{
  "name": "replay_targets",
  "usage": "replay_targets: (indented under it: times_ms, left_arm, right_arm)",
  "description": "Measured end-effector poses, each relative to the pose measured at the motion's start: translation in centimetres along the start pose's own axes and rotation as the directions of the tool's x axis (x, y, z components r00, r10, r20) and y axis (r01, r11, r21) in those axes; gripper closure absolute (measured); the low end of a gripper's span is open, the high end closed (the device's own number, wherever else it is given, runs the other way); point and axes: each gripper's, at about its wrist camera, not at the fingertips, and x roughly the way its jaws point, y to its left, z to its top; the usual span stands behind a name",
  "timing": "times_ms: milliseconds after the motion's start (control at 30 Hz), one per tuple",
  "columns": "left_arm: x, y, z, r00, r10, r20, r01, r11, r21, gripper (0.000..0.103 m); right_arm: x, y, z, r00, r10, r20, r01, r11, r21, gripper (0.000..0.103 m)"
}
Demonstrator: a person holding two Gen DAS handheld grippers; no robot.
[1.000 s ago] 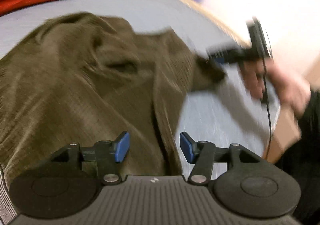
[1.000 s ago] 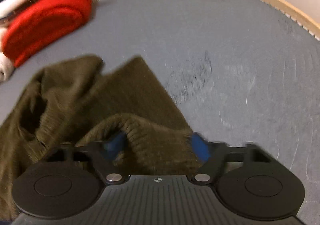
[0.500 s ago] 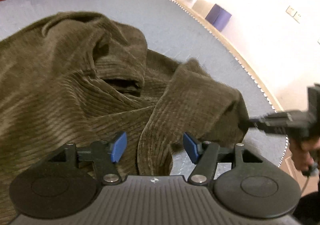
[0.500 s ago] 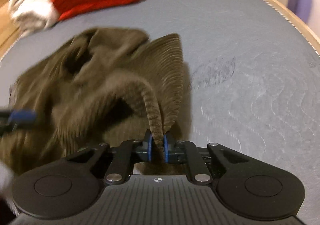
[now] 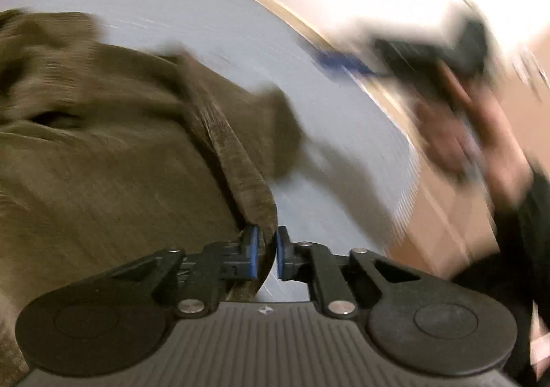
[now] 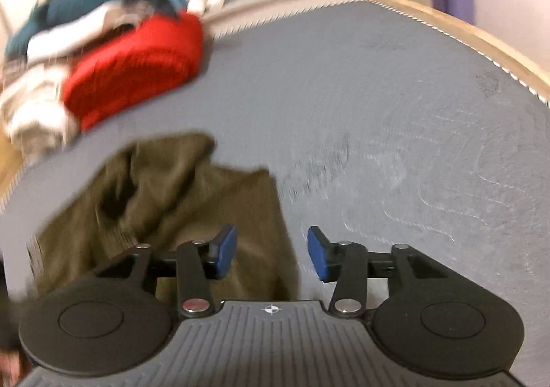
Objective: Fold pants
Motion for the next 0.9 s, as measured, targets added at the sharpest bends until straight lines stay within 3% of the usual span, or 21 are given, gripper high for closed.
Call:
replay_targets:
  times_ms: [67,133,167,200,267,333,400,433,467,500,533,600,667,700,733,767,800,833,900]
  left_arm:
    - [0.3,-1.3,-1.3,0.995,0.065,-0.069,-0.058,0.994,0.094,0.093]
    - [-0.1,-0.8,-2.1,0.992,0.089,-0.090,-0.082,0.993,0.082,0.081]
    - [-0.7,-0.3,-2.3,0.992,0.098,-0.084,-0.092,0.994,0.065,0.054]
    - [-1.7,0.1,-2.3,0.992,0.115,-0.050,-0.113,0.992,0.049,0.035]
    - [-4.3,1.1,-2.1,0.989,0.142,0.044,-0.142,0.990,0.003,0.032]
    - [-6.9,2.6,-1.9,0.974,0.189,0.123,-0.181,0.981,-0.072,0.032]
    - [-9.6,4.4,-2.1,0.937,0.289,0.197,-0.254,0.949,-0.185,0.030]
    - [-10.9,5.5,-2.4,0.910,0.355,0.216,-0.296,0.918,-0.263,0.029]
    - [-12.2,6.7,-2.7,0.879,0.423,0.220,-0.337,0.878,-0.339,0.022]
    - [-13.5,8.0,-3.2,0.841,0.501,0.205,-0.385,0.819,-0.425,0.016]
    - [-15.0,9.6,-4.1,0.796,0.580,0.172,-0.429,0.741,-0.516,0.016]
    - [-17.7,12.4,-6.0,0.722,0.682,0.118,-0.468,0.607,-0.643,0.015]
    - [-19.7,14.8,-7.8,0.661,0.749,0.042,-0.502,0.484,-0.717,0.014]
    - [-20.4,16.0,-8.7,0.640,0.768,-0.001,-0.521,0.434,-0.735,0.013]
    - [-20.7,17.1,-9.2,0.632,0.774,-0.037,-0.533,0.400,-0.745,0.012]
    - [-21.0,18.2,-9.9,0.636,0.768,-0.074,-0.540,0.375,-0.754,0.012]
    - [-20.7,19.3,-10.7,0.661,0.744,-0.100,-0.535,0.373,-0.758,0.012]
    - [-20.4,20.4,-11.2,0.693,0.711,-0.117,-0.526,0.388,-0.757,0.012]
    - [-19.1,21.8,-11.9,0.760,0.636,-0.135,-0.500,0.438,-0.747,0.012]
  right_arm:
    - [1.0,-0.2,0.5,1.000,0.021,0.019,-0.023,0.998,0.067,0.047]
    - [2.7,-0.2,0.9,0.999,0.047,0.012,-0.048,0.992,0.119,0.042]
    - [4.0,0.0,0.9,0.998,0.055,-0.003,-0.055,0.989,0.134,0.040]
    - [5.1,0.2,1.1,0.998,0.059,-0.017,-0.056,0.989,0.137,0.039]
    - [7.3,1.1,1.3,0.997,0.061,-0.047,-0.054,0.989,0.134,0.038]
    - [10.0,2.2,1.3,0.994,0.065,-0.084,-0.053,0.989,0.138,0.038]
    - [11.9,3.1,1.5,0.993,0.065,-0.095,-0.051,0.989,0.136,0.036]
    - [12.9,3.7,1.6,0.994,0.055,-0.099,-0.043,0.991,0.124,0.034]
    - [13.9,4.4,1.8,0.994,0.042,-0.102,-0.031,0.994,0.103,0.032]
    - [14.8,5.0,1.9,0.994,0.031,-0.106,-0.022,0.996,0.082,0.031]
    - [15.7,5.4,2.1,0.993,0.022,-0.114,-0.014,0.998,0.066,0.031]
    - [17.5,5.9,2.4,0.991,-0.005,-0.130,0.012,0.999,0.052,0.031]
    - [18.7,6.2,2.6,0.989,-0.033,-0.143,0.040,0.998,0.041,0.031]
    - [19.3,6.4,2.7,0.988,-0.047,-0.149,0.053,0.998,0.036,0.031]
    - [20.0,6.7,2.8,0.986,-0.064,-0.157,0.069,0.997,0.027,0.031]
    - [20.4,6.9,2.8,0.983,-0.080,-0.164,0.084,0.996,0.015,0.031]
    - [20.8,7.1,2.8,0.981,-0.096,-0.171,0.098,0.995,0.003,0.039]
    - [21.0,7.3,2.7,0.978,-0.117,-0.174,0.117,0.993,-0.008,0.044]
    - [21.3,7.5,2.6,0.975,-0.144,-0.172,0.142,0.990,-0.021,0.066]
